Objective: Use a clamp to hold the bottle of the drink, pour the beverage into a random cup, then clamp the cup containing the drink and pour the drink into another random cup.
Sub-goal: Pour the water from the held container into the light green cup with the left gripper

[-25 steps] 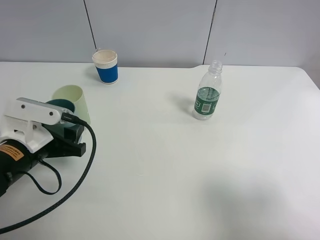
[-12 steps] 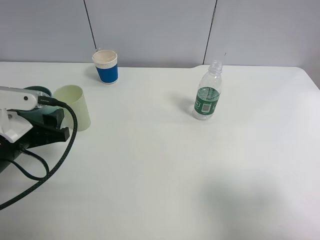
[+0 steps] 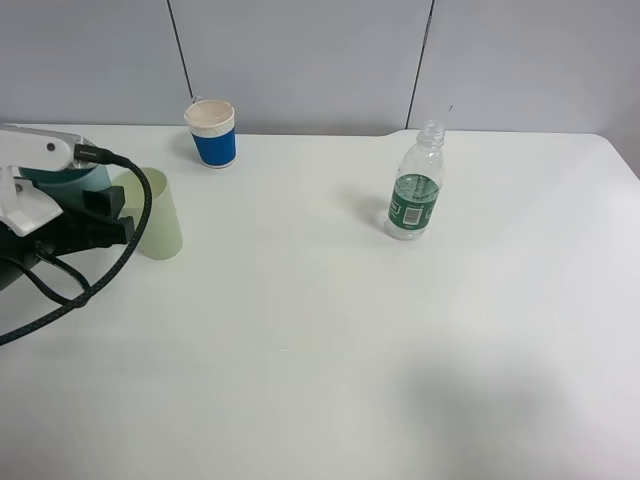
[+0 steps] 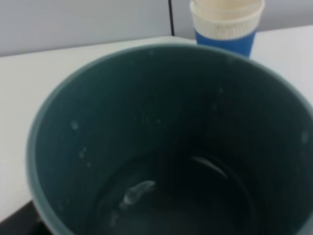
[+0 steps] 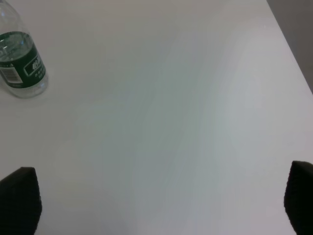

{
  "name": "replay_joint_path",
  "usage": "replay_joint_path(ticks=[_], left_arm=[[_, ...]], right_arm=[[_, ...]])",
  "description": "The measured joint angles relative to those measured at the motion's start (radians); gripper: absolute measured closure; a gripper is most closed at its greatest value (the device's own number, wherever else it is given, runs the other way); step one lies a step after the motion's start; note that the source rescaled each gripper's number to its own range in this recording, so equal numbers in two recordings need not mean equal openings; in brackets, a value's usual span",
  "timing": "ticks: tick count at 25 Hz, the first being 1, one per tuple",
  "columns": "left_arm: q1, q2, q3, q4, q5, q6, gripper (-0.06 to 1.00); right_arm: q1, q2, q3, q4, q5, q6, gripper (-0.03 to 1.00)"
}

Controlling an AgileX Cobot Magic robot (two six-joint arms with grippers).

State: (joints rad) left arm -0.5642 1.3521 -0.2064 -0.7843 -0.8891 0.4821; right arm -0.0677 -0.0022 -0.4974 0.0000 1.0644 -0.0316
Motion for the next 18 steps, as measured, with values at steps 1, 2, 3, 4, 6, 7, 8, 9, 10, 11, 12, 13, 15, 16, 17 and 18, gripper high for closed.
replay_joint_path(ticks=[1, 2, 3, 4, 6, 7, 8, 9, 10, 11, 12, 13, 15, 16, 17, 18], left_arm=[[0.016, -0.004, -0.003, 0.007, 0.004, 0.001, 0.91], [0.029, -0.007, -0.006, 0.014, 0.005, 0.001, 0.91], [0.04, -0.009, -0.009, 0.026, 0.005, 0.001, 0.91], [0.051, -0.009, -0.01, 0.039, 0.005, 0.001, 0.91], [0.072, -0.009, -0.01, 0.053, 0.006, 0.003, 0.91], [0.081, -0.009, -0.01, 0.056, 0.006, 0.004, 0.91], [0.092, -0.009, -0.01, 0.057, 0.007, 0.007, 0.91], [0.103, -0.009, -0.01, 0.059, 0.007, 0.016, 0.91], [0.114, -0.009, -0.01, 0.059, 0.007, 0.033, 0.91], [0.125, -0.009, -0.01, 0.059, 0.007, 0.047, 0.91], [0.138, -0.009, -0.01, 0.06, 0.007, 0.067, 0.91], [0.153, -0.009, -0.01, 0.06, 0.007, 0.086, 0.91], [0.182, -0.009, -0.01, 0.063, 0.007, 0.104, 0.91], [0.199, -0.009, -0.01, 0.067, 0.008, 0.109, 0.91], [0.216, -0.009, -0.01, 0.076, 0.008, 0.112, 0.91], [0.228, -0.009, -0.01, 0.085, 0.009, 0.112, 0.91]], right_arm=[[0.0, 0.0, 0.0, 0.0, 0.0, 0.0, -0.03], [0.0, 0.0, 0.0, 0.0, 0.0, 0.0, -0.03], [0.0, 0.0, 0.0, 0.0, 0.0, 0.0, -0.03], [0.0, 0.0, 0.0, 0.0, 0.0, 0.0, -0.03], [0.0, 0.0, 0.0, 0.0, 0.0, 0.0, -0.03], [0.0, 0.0, 0.0, 0.0, 0.0, 0.0, -0.03], [0.0, 0.0, 0.0, 0.0, 0.0, 0.0, -0.03], [0.0, 0.0, 0.0, 0.0, 0.0, 0.0, -0.03], [0.0, 0.0, 0.0, 0.0, 0.0, 0.0, -0.03], [0.0, 0.0, 0.0, 0.0, 0.0, 0.0, -0.03], [0.0, 0.0, 0.0, 0.0, 0.0, 0.0, -0.03], [0.0, 0.0, 0.0, 0.0, 0.0, 0.0, -0.03], [0.0, 0.0, 0.0, 0.0, 0.0, 0.0, -0.03], [0.0, 0.0, 0.0, 0.0, 0.0, 0.0, -0.03], [0.0, 0.0, 0.0, 0.0, 0.0, 0.0, -0.03], [0.0, 0.0, 0.0, 0.0, 0.0, 0.0, -0.03]])
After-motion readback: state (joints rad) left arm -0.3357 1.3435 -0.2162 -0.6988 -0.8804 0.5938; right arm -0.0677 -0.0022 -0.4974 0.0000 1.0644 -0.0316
